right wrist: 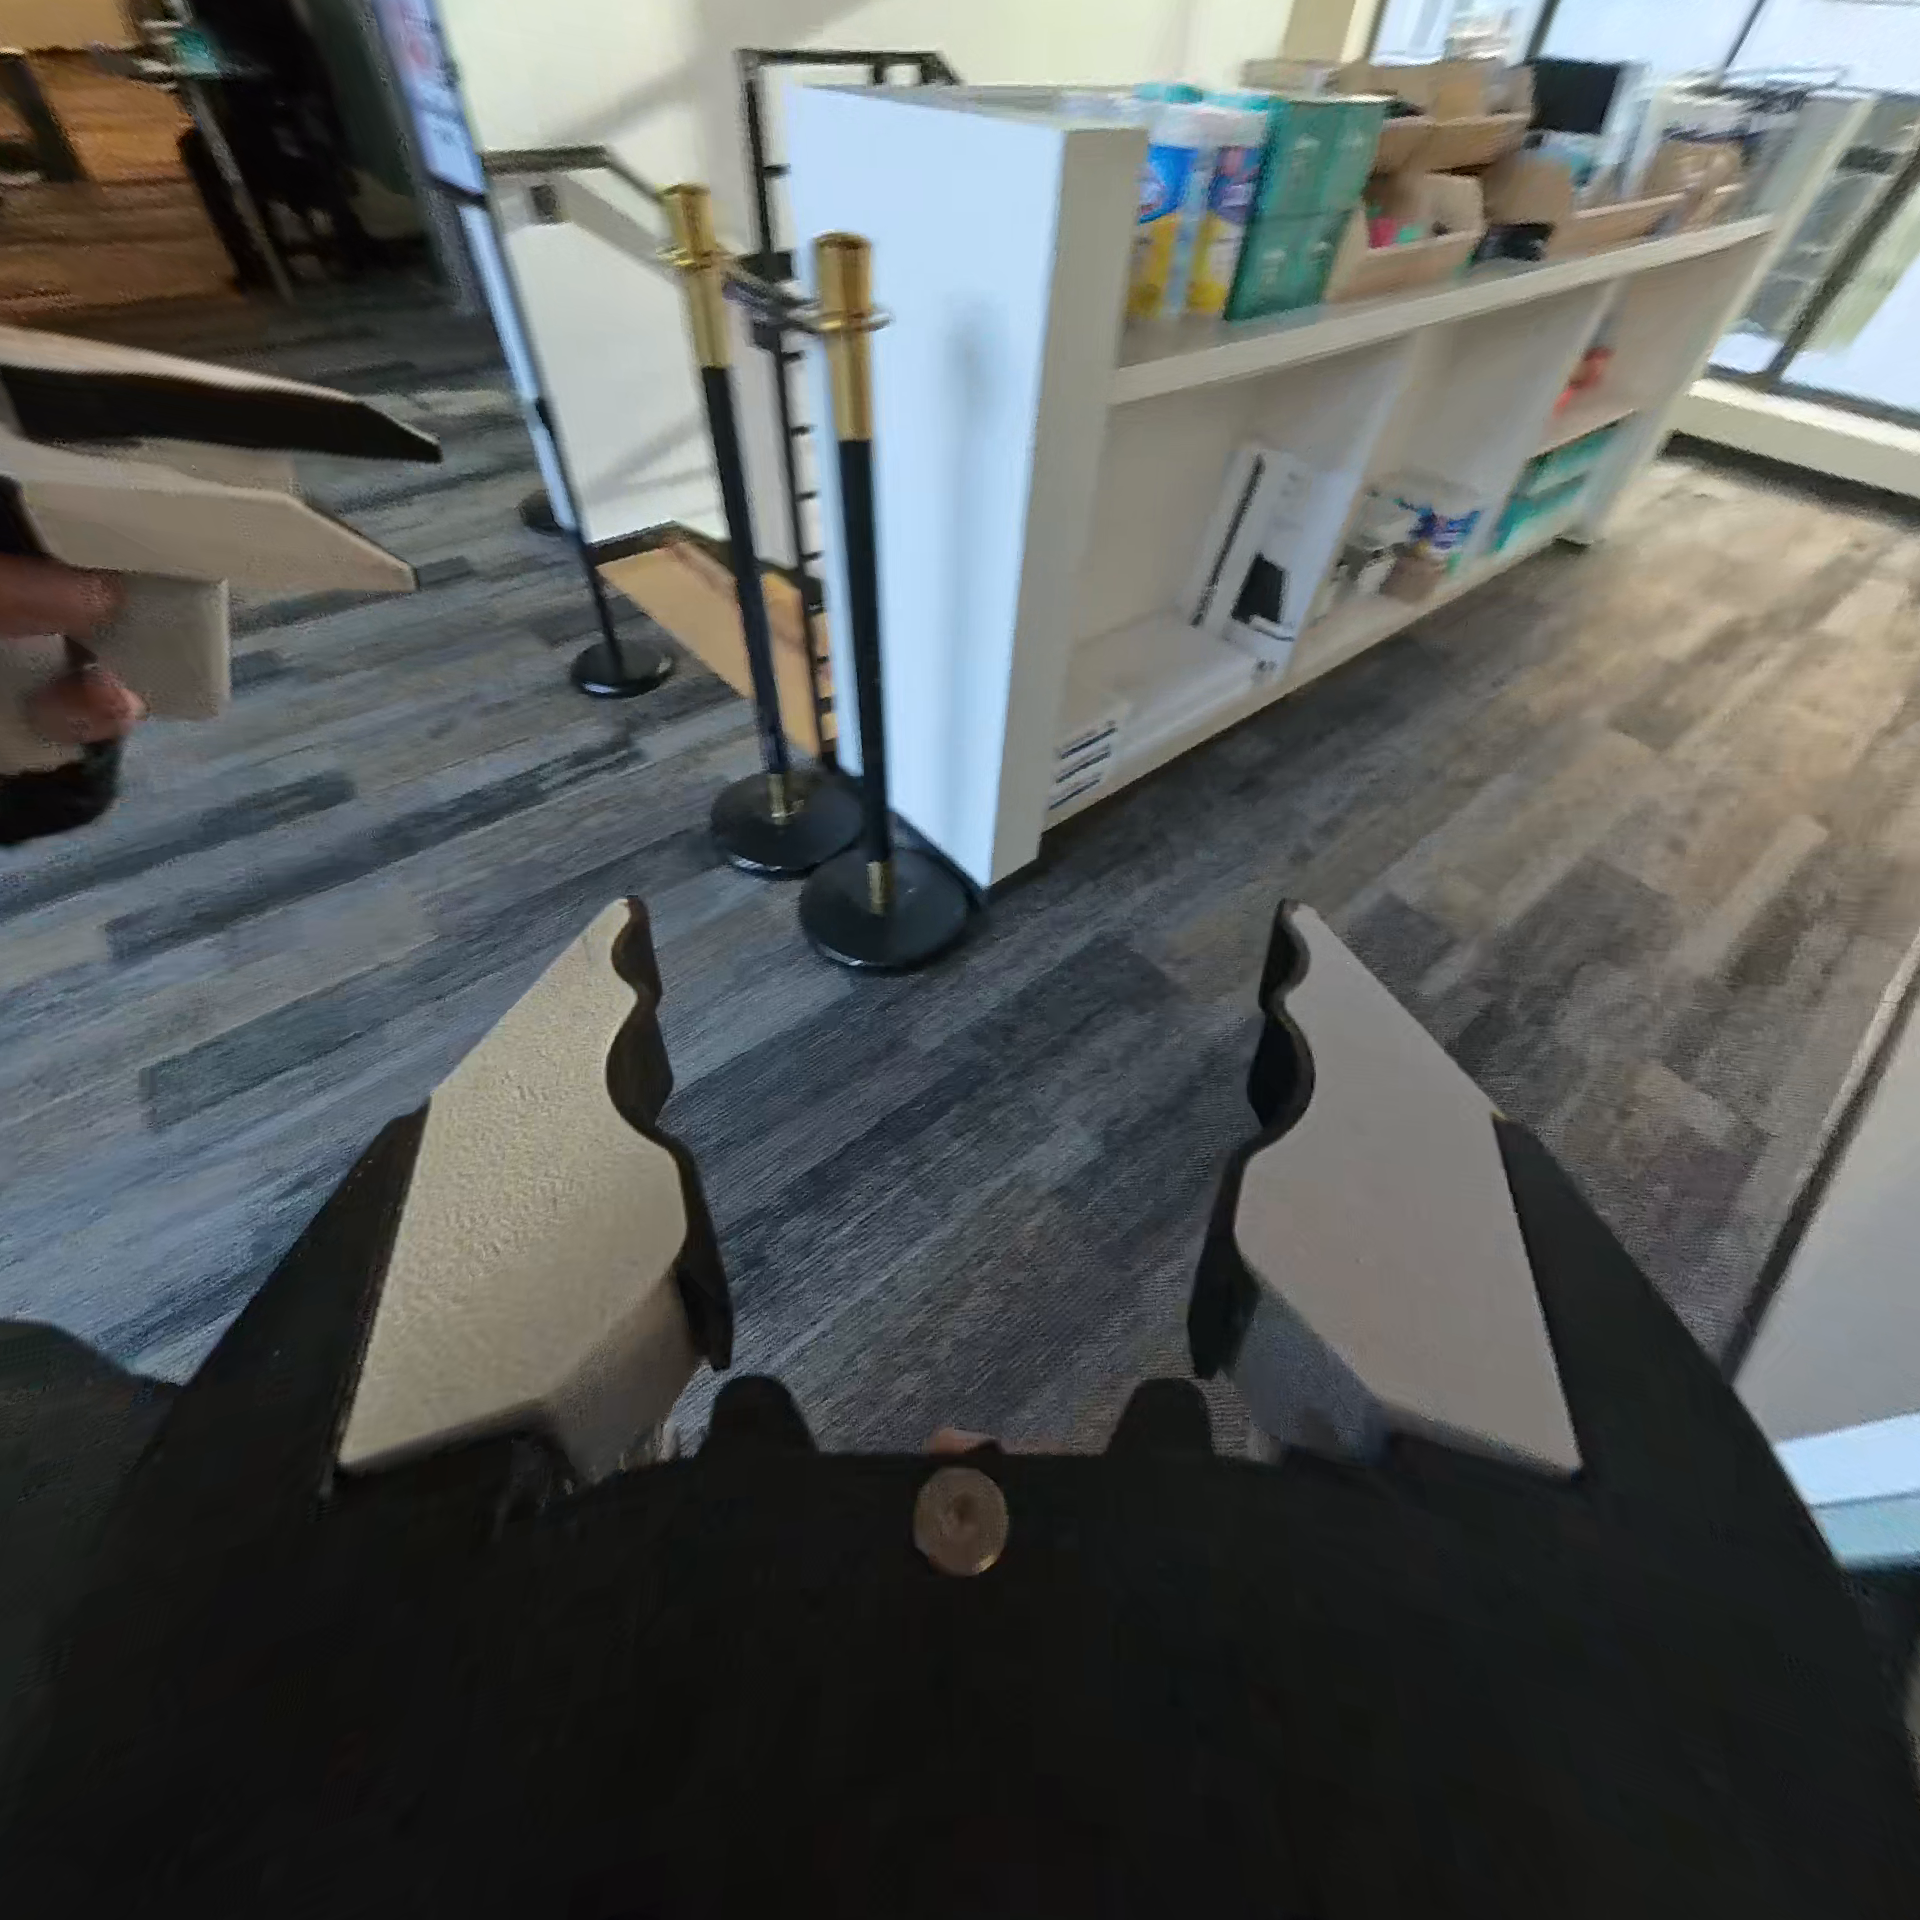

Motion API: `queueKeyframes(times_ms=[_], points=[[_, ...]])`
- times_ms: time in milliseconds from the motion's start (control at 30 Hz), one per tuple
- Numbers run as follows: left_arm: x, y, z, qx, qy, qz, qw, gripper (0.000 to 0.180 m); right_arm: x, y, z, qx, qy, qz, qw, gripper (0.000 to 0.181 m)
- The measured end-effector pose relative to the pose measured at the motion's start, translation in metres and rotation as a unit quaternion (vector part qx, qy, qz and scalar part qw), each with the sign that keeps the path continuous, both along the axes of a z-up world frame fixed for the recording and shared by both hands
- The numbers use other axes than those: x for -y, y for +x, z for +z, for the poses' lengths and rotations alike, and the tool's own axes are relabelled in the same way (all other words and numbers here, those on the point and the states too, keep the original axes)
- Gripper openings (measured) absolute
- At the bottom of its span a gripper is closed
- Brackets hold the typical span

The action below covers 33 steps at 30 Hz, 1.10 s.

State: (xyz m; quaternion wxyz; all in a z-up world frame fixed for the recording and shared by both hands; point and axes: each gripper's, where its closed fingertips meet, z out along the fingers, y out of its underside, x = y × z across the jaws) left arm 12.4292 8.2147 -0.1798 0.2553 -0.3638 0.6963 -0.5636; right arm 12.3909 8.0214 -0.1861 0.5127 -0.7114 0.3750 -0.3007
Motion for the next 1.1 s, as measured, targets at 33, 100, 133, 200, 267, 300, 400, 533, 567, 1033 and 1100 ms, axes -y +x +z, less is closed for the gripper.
queueKeyframes(times_ms=[33, 100, 133, 200, 267, 300, 400, 533, 567, 1033, 1100], points=[[0.014, 0.035, 0.002, 0.002, 0.006, -0.010, 1.000, 0.095, 0.018, 0.022, 0.002, 0.005, -0.003, -0.017, 1.000, 0.114], [0.041, 0.101, 0.005, -0.008, 0.010, -0.032, 0.999, 0.095, 0.054, 0.061, -0.001, 0.003, -0.001, -0.055, 0.998, 0.114], [0.055, 0.132, 0.007, -0.013, 0.008, -0.045, 0.999, 0.095, 0.071, 0.079, -0.006, -0.003, 0.009, -0.074, 0.997, 0.114], [0.079, 0.194, 0.008, -0.019, 0.005, -0.065, 0.998, 0.094, 0.102, 0.115, -0.021, -0.015, 0.038, -0.105, 0.994, 0.114], [0.099, 0.259, 0.004, -0.019, 0.004, -0.077, 0.997, 0.095, 0.128, 0.157, -0.043, -0.026, 0.054, -0.125, 0.990, 0.113], [0.106, 0.291, 0.001, -0.016, 0.007, -0.076, 0.997, 0.095, 0.141, 0.181, -0.055, -0.030, 0.056, -0.133, 0.989, 0.113], [0.116, 0.396, -0.010, -0.008, 0.016, -0.047, 0.999, 0.096, 0.172, 0.273, -0.079, -0.032, 0.060, -0.135, 0.989, 0.114], [0.108, 0.541, -0.011, -0.018, -0.008, 0.038, 0.999, 0.095, 0.186, 0.430, -0.072, -0.018, 0.087, -0.090, 0.992, 0.110], [0.106, 0.574, -0.005, -0.017, -0.016, 0.051, 0.998, 0.095, 0.183, 0.470, -0.060, -0.011, 0.092, -0.066, 0.993, 0.108], [-0.051, 0.978, -0.002, 0.058, 0.014, 0.311, 0.948, 0.103, 0.095, 0.855, -0.011, 0.020, -0.003, 0.103, 0.994, 0.113], [-0.088, 1.038, -0.009, 0.063, 0.010, 0.344, 0.937, 0.104, 0.092, 0.904, -0.017, 0.026, -0.042, 0.101, 0.994, 0.113]])
